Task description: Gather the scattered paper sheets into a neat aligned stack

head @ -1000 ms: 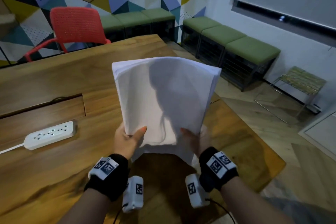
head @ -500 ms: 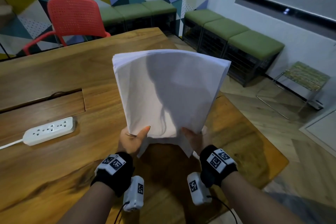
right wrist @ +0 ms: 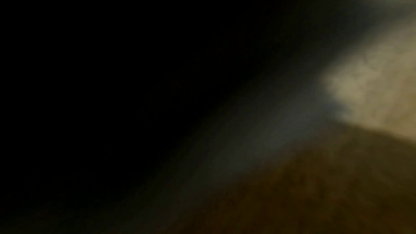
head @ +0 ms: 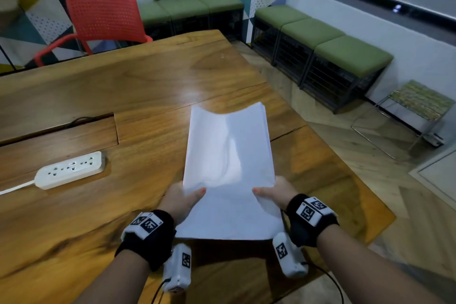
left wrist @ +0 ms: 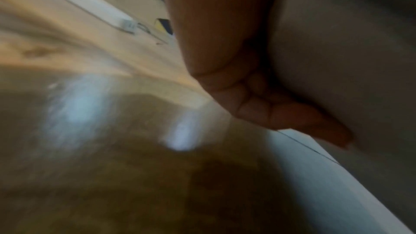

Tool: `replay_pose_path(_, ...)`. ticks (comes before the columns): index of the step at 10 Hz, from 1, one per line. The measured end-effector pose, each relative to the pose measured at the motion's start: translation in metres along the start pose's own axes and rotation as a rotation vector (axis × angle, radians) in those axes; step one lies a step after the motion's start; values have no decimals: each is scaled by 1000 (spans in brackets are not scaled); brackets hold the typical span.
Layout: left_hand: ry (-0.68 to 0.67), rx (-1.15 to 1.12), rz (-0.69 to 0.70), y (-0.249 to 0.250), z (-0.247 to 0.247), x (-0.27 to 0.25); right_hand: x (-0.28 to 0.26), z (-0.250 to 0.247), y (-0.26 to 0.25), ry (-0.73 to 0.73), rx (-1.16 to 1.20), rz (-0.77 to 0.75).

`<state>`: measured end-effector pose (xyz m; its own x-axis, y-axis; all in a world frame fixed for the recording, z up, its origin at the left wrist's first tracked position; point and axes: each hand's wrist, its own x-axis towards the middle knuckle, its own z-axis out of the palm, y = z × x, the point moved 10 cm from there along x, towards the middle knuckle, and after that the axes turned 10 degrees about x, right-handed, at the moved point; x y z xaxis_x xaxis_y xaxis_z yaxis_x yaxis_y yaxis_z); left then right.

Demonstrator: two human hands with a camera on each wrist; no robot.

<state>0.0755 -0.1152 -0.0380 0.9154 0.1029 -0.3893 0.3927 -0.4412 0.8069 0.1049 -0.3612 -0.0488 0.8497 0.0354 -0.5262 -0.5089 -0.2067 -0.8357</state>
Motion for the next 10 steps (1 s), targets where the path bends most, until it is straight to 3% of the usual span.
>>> replay_pose_path(1, -78, -21, -152, -26, 16, -2, 5, 4, 39, -16, -60, 137)
replay_pose_path(2, -85, 11, -200, -30, 20, -7, 5, -2, 48, 41, -79, 147)
replay_pose_path(4, 99, 305, -177, -18, -1, -9, -7, -24, 29, 215, -204, 43)
replay_pose_path(5, 110, 529, -116, -8, -6, -2, -13, -25, 32, 226, -283, 4)
replay_pose_path(8, 103, 607, -111, -5, -13, 2, -16, -18, 39, 164, -399, 30)
replay_pose_path(10, 77, 581, -142, -4, -19, 3, -23, -28, 29, 209, -364, 4)
